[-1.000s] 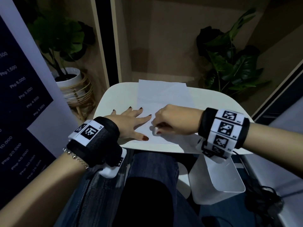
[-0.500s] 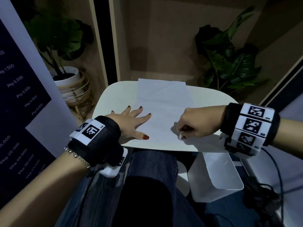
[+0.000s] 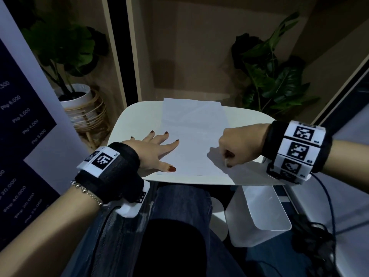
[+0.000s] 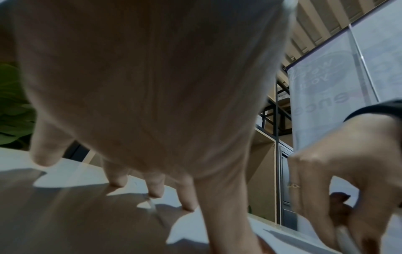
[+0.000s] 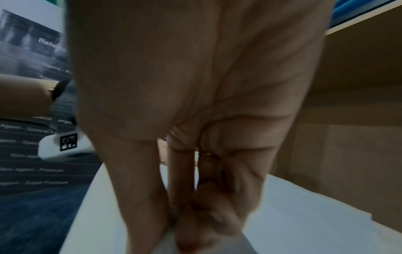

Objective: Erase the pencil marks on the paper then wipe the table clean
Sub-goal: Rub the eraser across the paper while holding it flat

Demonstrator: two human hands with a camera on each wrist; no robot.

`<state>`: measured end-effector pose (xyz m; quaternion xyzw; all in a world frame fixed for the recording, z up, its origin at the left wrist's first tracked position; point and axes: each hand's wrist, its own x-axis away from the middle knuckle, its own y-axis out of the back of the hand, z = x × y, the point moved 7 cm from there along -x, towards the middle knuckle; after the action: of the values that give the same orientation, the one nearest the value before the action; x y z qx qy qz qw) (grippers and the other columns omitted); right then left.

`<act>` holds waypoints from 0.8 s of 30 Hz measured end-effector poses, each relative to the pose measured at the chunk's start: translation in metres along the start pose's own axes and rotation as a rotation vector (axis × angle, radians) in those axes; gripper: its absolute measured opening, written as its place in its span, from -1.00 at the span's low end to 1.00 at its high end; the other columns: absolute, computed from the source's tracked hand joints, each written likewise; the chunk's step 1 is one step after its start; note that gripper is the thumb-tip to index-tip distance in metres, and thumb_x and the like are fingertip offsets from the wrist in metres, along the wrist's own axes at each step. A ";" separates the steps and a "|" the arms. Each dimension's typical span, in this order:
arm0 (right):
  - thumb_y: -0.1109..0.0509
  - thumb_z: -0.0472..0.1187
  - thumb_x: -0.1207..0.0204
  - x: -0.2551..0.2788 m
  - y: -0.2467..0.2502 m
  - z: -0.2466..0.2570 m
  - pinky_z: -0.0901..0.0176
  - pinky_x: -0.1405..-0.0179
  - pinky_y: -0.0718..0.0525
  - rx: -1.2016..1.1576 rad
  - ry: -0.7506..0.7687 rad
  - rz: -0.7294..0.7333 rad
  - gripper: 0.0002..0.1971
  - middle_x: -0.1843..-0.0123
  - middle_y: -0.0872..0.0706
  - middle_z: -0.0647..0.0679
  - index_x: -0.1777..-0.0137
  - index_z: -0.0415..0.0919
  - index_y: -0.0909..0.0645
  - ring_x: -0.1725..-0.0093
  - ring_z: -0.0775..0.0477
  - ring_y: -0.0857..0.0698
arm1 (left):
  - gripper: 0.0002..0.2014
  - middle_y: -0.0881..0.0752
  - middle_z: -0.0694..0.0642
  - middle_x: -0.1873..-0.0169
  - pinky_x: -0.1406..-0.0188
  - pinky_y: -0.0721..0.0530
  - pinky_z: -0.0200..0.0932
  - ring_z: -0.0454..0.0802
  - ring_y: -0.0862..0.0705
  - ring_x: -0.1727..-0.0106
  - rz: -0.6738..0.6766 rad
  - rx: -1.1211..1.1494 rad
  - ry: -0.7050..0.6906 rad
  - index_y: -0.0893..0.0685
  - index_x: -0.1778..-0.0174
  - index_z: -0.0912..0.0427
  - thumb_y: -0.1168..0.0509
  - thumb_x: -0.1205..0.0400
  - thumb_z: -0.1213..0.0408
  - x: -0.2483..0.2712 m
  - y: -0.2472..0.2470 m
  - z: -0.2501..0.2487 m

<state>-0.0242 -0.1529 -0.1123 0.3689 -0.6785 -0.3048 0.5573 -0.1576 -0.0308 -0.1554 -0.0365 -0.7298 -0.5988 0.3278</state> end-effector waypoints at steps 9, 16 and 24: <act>-0.33 -0.22 -0.59 0.000 0.002 0.040 0.25 0.30 -0.41 -0.298 0.262 -0.251 -0.79 0.44 -0.55 -0.08 0.25 -0.32 -0.57 0.38 -0.06 -0.36 | -0.17 0.35 -0.11 -0.69 -0.60 0.10 0.40 0.02 0.37 -0.70 0.002 0.007 0.005 0.29 -0.67 -0.35 -0.13 -0.64 -0.30 0.001 0.000 0.002; -0.38 -0.12 -0.55 0.012 -0.017 -0.023 0.04 0.13 -0.68 -0.122 -0.088 -0.051 -0.80 0.32 -0.71 -0.04 0.18 -0.23 -0.73 0.22 -0.07 -0.64 | -0.12 0.30 -0.08 -0.71 -0.59 0.13 0.41 -0.03 0.29 -0.71 -0.041 0.030 -0.016 0.26 -0.70 -0.27 -0.15 -0.62 -0.33 0.002 0.001 0.001; -0.41 -0.07 -0.60 0.008 -0.006 -0.021 0.25 0.36 -0.37 -0.321 -0.056 -0.332 -0.76 0.46 -0.55 0.11 0.23 -0.19 -0.68 0.41 0.14 -0.51 | -0.02 0.30 -0.16 -0.70 -0.64 0.12 0.39 0.01 0.29 -0.72 -0.071 0.099 0.013 0.22 -0.73 -0.14 -0.27 -0.57 -0.29 0.003 0.013 0.018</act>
<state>-0.0033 -0.1634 -0.1088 0.3732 -0.5667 -0.5066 0.5320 -0.1624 -0.0123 -0.1441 0.0092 -0.7572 -0.5735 0.3126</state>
